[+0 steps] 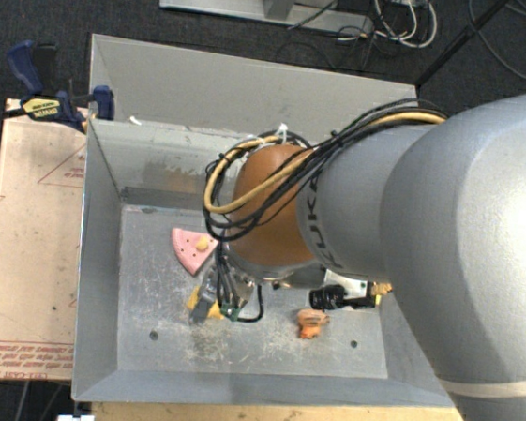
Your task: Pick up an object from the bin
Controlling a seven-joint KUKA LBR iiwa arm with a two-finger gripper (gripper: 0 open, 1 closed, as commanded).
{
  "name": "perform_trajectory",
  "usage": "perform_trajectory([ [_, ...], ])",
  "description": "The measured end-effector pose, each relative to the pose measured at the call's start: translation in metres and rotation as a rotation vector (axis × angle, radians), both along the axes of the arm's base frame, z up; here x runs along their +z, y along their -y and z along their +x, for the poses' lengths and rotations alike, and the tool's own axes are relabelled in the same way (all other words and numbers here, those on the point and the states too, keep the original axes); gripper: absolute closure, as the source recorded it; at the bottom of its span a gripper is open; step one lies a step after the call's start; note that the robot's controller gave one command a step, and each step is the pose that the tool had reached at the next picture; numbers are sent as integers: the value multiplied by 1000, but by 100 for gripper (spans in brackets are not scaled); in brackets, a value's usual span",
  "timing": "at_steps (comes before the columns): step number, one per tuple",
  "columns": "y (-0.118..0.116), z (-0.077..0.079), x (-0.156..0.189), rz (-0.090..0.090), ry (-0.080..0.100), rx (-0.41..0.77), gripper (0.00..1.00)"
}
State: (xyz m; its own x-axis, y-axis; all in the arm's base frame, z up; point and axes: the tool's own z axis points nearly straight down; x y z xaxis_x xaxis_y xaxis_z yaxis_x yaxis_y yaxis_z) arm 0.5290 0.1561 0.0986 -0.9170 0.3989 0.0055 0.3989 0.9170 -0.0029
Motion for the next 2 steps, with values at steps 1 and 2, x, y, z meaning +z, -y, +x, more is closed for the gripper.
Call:
perform_trajectory([
  [1, 0, 1, 18, 1, 4, 0, 100],
  [2, -1, 2, 35, 1, 5, 1, 100],
])
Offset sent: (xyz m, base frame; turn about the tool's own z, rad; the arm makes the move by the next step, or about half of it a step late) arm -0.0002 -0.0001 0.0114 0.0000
